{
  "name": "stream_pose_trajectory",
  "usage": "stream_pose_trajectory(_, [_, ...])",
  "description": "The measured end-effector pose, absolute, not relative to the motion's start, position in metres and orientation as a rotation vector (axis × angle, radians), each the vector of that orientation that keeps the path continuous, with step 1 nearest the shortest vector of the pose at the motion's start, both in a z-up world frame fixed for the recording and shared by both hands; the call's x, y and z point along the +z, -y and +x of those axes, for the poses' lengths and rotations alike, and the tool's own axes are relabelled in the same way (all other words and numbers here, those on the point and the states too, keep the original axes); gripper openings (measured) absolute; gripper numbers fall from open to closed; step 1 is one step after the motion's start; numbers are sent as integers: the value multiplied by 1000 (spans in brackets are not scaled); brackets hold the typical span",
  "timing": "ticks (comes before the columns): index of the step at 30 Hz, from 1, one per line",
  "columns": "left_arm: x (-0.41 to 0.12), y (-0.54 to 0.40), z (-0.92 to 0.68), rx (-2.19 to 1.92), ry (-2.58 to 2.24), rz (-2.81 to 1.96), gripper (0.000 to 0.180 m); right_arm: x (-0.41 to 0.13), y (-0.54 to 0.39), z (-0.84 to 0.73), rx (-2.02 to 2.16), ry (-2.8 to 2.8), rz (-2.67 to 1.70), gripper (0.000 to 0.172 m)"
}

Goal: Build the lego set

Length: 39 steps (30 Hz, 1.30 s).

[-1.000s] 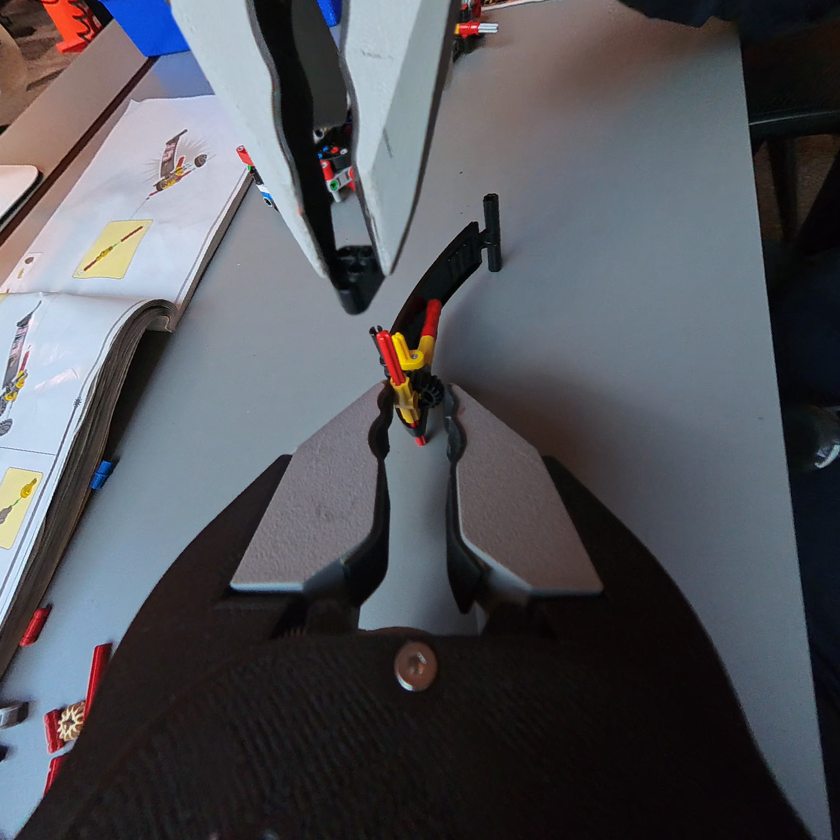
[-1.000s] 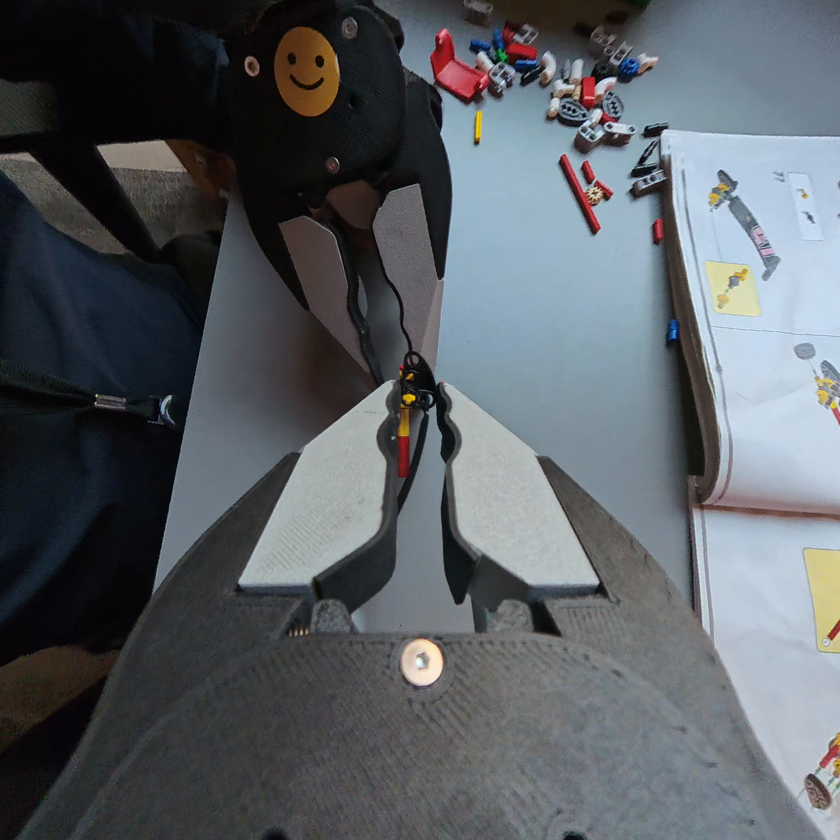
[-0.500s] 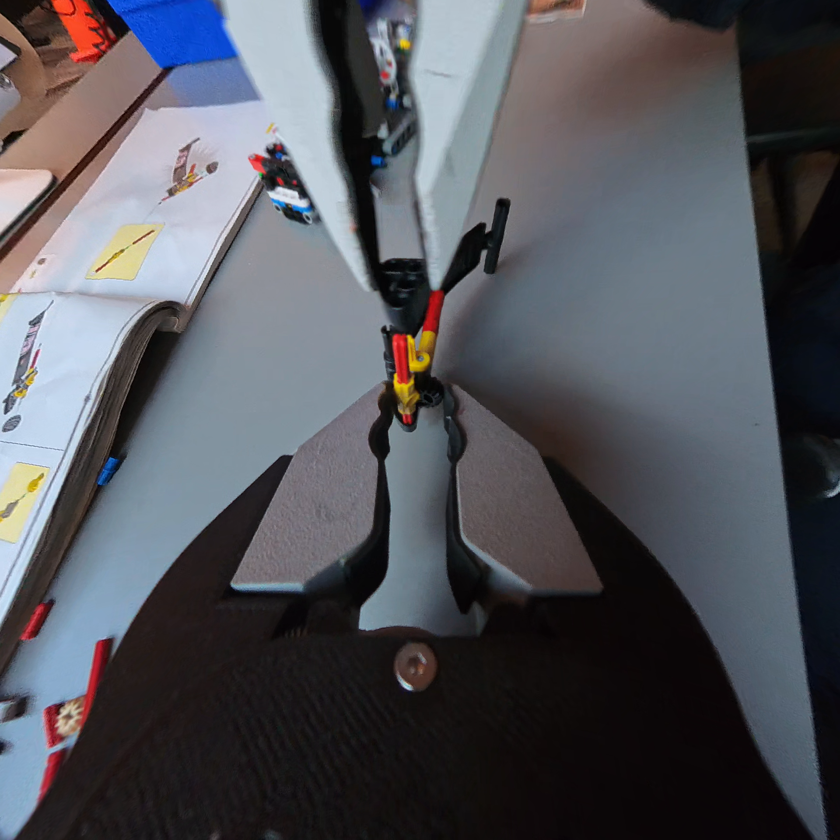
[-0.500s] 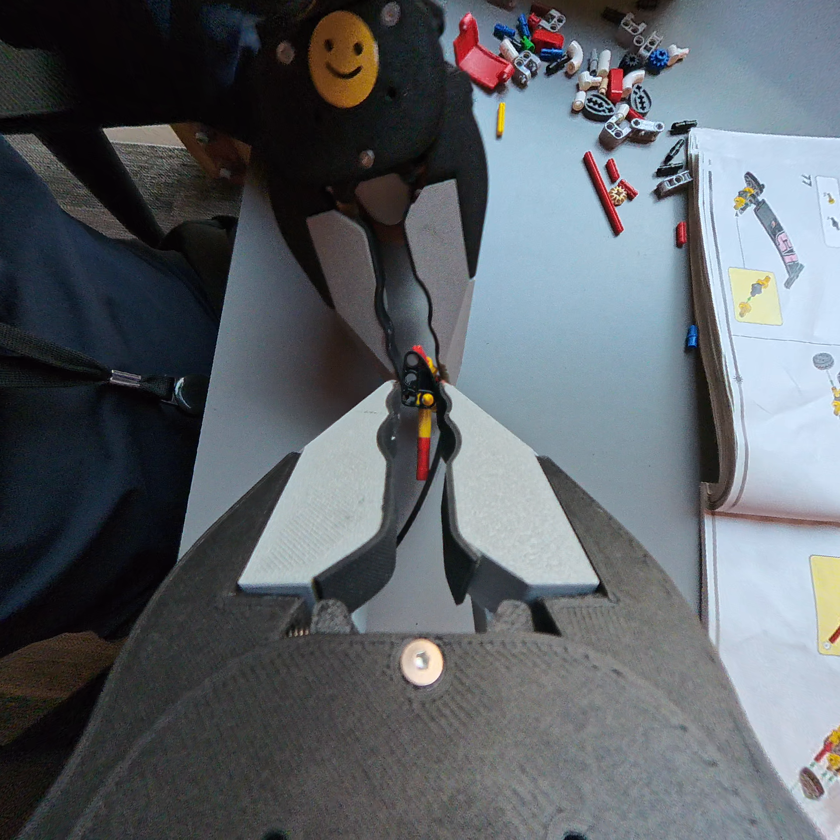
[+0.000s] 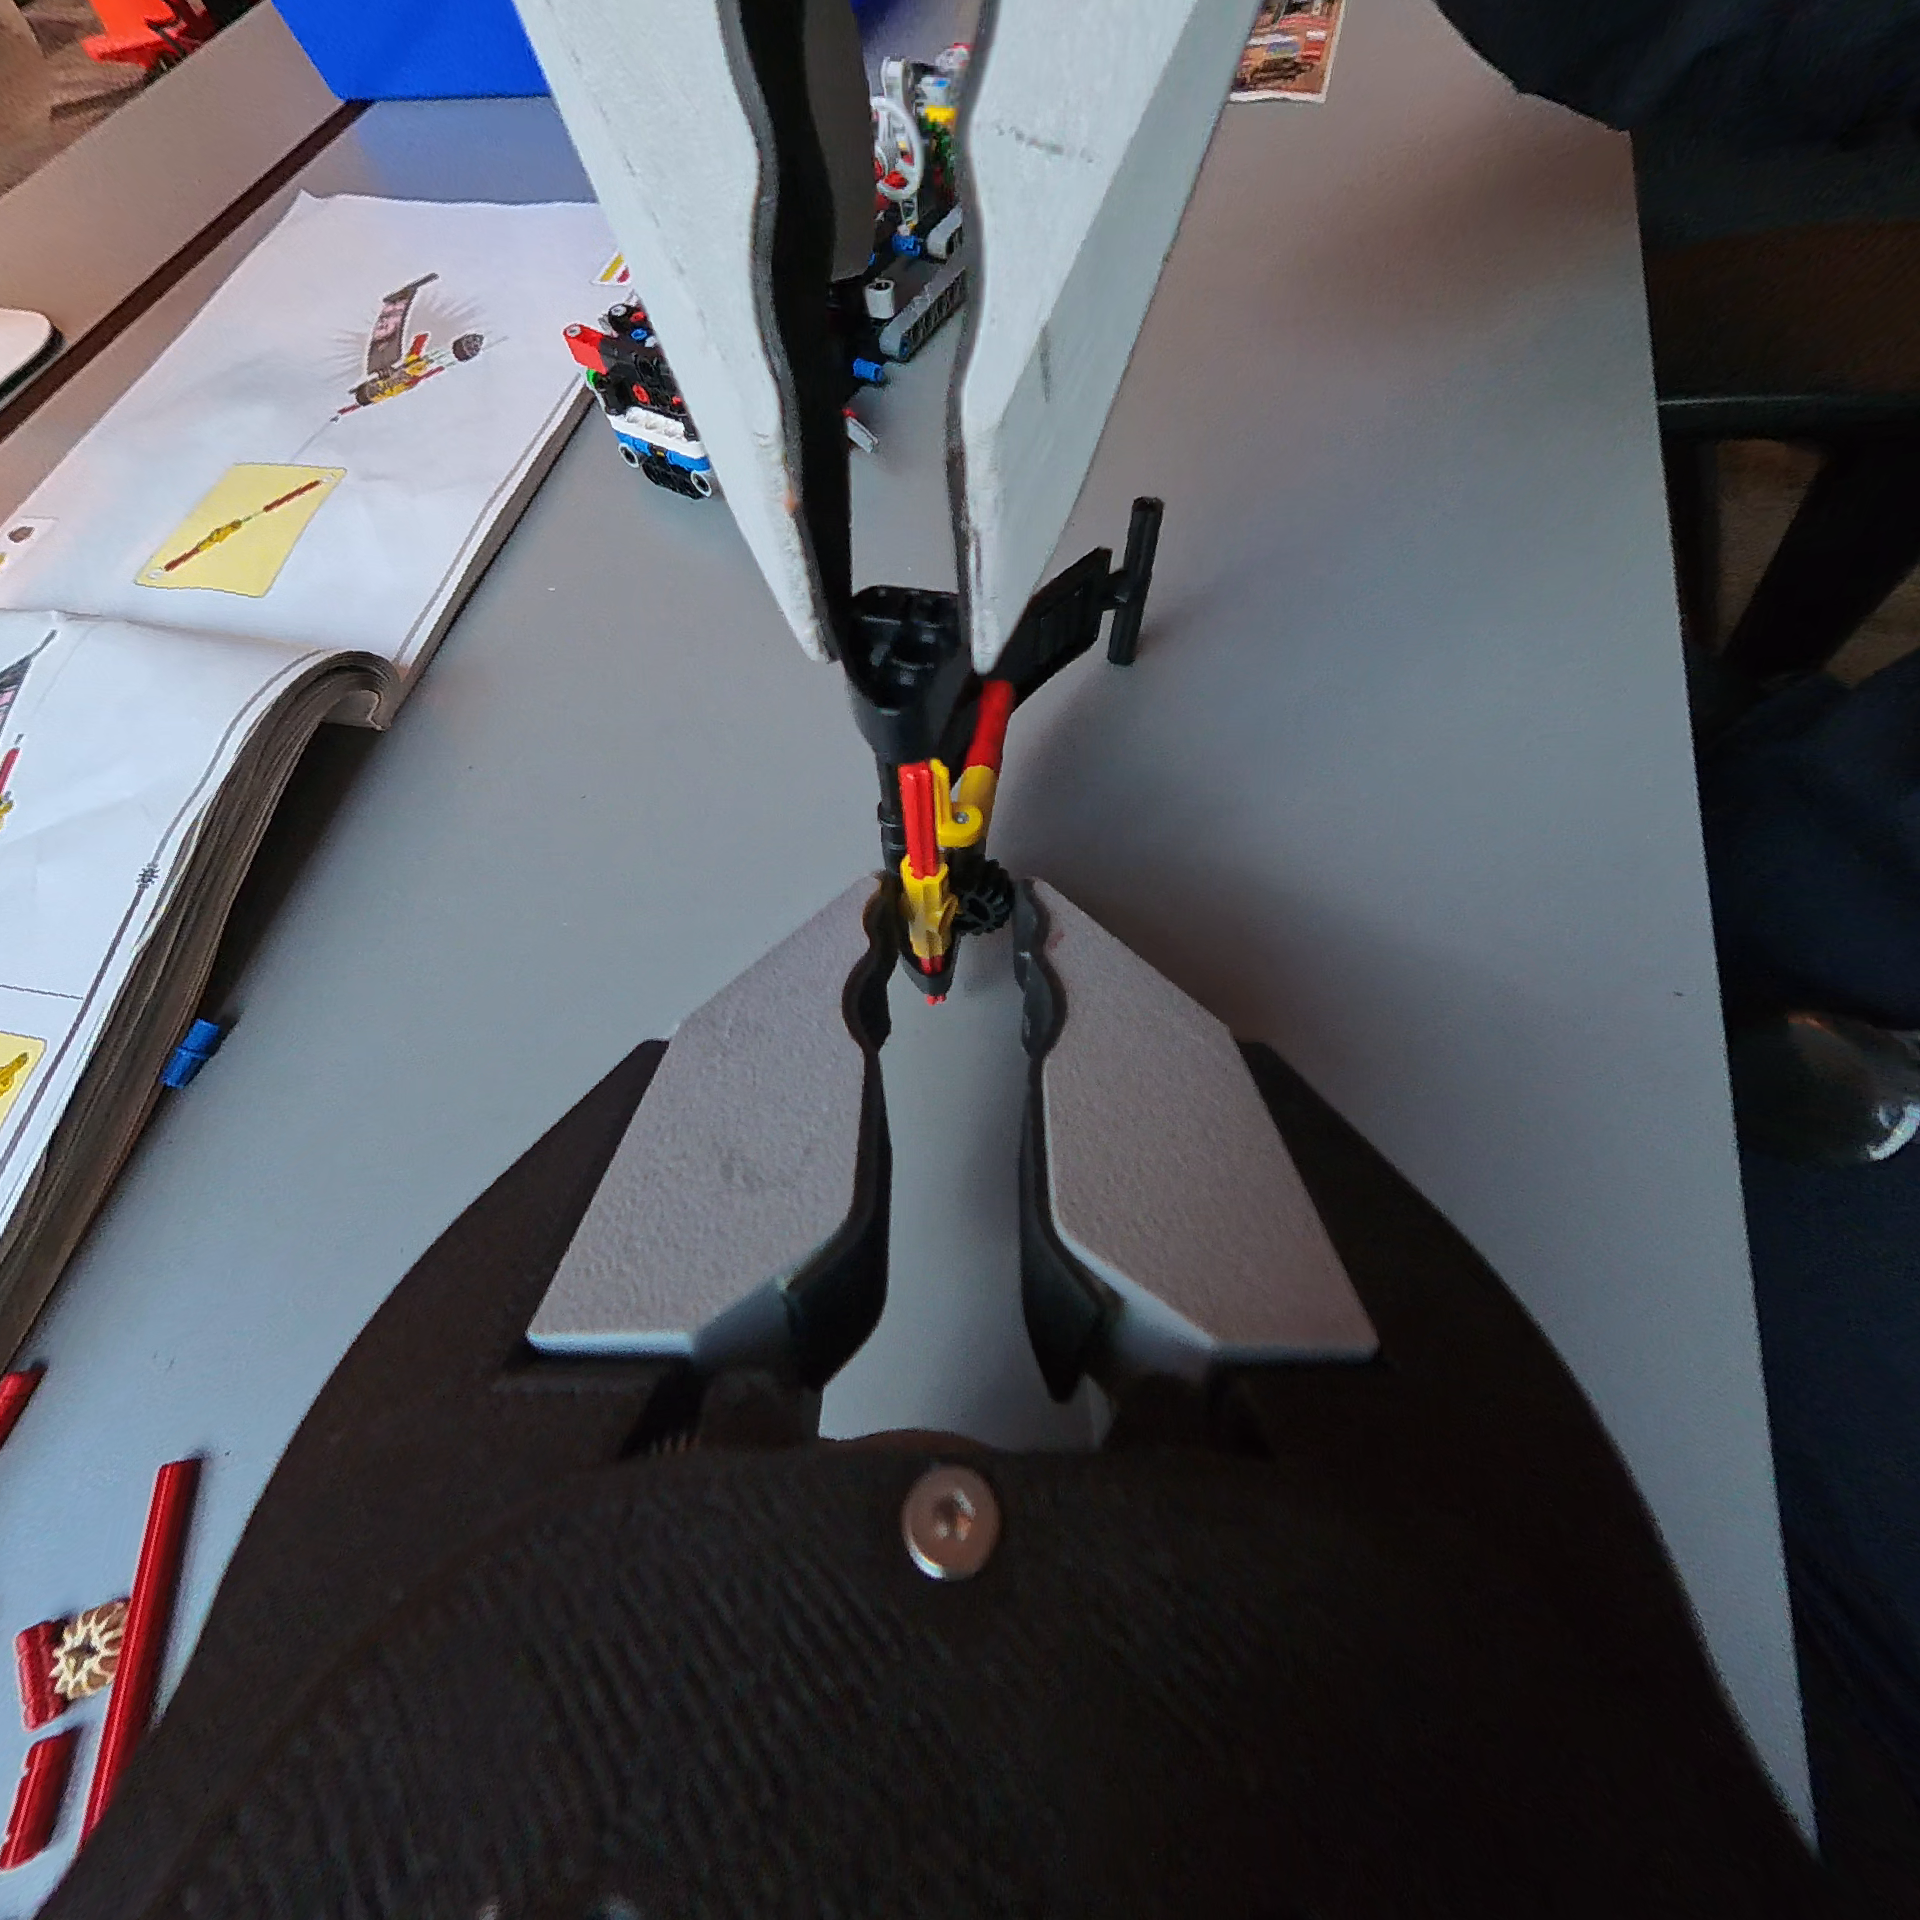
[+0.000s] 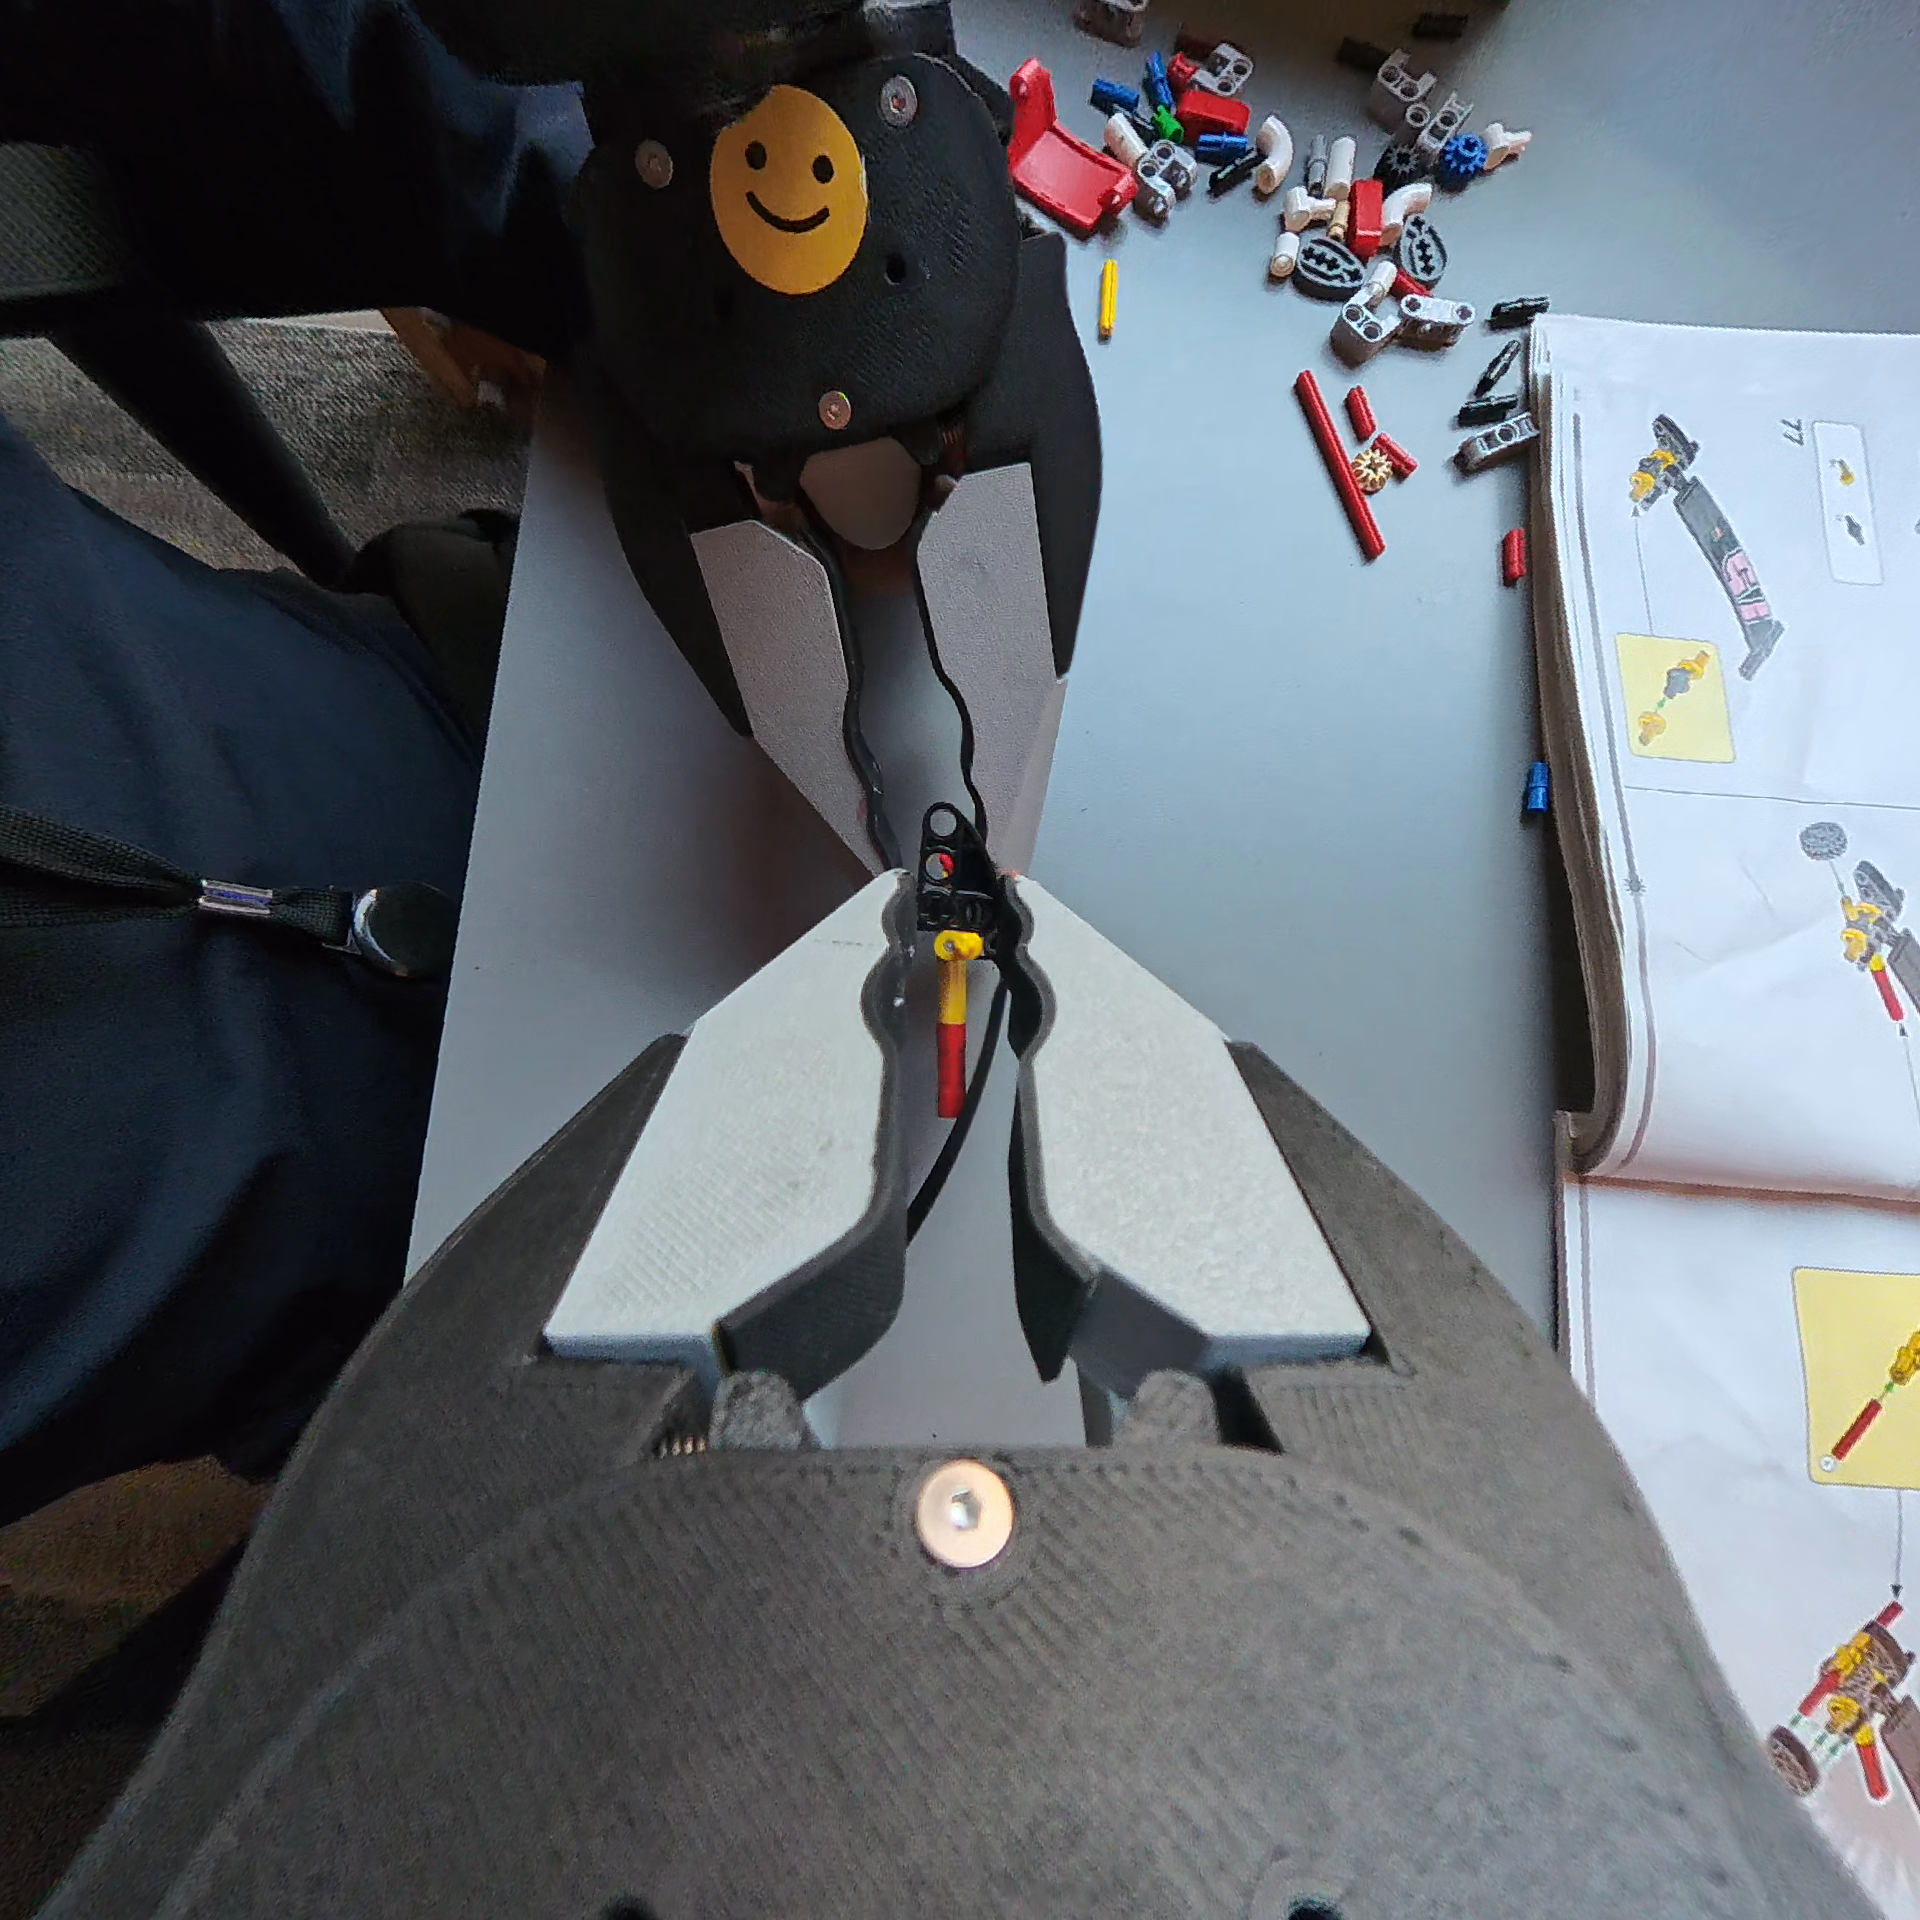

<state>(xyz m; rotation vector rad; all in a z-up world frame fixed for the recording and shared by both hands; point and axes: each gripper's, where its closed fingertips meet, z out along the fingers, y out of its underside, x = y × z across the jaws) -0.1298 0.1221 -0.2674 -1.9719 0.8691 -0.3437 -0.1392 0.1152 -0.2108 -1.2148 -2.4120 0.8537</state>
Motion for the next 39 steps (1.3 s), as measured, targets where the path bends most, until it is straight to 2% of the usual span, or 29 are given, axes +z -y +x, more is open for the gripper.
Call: stream_pose_trajectory(39, [-267,-122,-130,-329,-865,-1970,19,-234,-121,-136,647,2536,-1236,13])
